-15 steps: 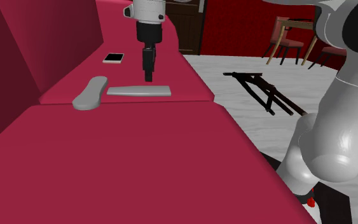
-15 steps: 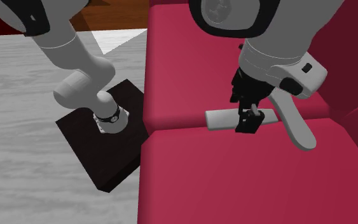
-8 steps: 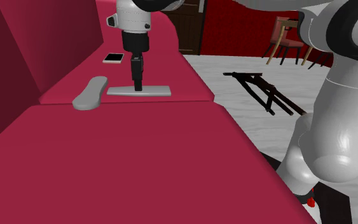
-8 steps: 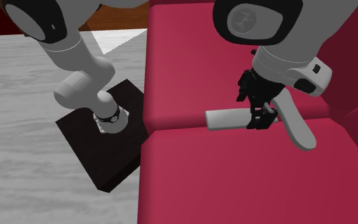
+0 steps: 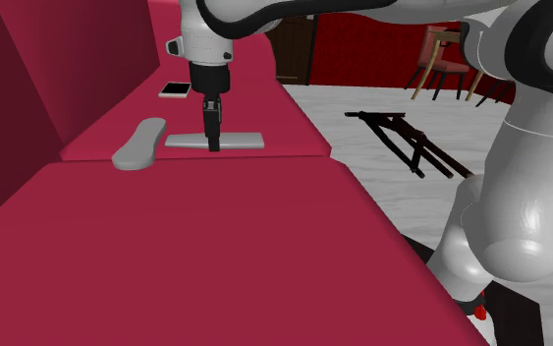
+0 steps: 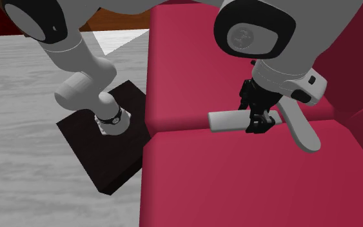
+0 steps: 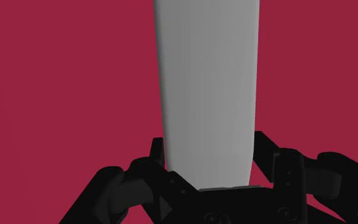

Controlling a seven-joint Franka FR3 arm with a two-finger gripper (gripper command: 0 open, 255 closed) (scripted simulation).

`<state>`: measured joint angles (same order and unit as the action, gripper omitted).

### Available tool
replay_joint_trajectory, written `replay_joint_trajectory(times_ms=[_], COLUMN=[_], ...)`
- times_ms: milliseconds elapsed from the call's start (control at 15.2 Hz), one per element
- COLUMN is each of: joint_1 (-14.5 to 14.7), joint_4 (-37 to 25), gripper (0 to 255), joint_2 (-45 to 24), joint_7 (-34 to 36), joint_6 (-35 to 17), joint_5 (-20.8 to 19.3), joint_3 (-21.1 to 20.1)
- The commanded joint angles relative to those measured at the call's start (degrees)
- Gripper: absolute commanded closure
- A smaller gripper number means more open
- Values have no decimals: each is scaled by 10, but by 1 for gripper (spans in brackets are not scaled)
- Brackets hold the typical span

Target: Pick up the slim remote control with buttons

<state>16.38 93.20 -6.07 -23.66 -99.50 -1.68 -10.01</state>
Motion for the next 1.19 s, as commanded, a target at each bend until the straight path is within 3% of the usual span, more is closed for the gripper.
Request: replay_joint_trajectory(times_ms=[0,396,1122], joint_1=[0,0,2], joint_4=[1,1,-104], gripper=[255,255,255], joint_2=[-1,0,-15], joint_7=[0,0,0], joint_6=[0,0,90], joint_5=[0,0,-3], joint_3=[0,0,-1])
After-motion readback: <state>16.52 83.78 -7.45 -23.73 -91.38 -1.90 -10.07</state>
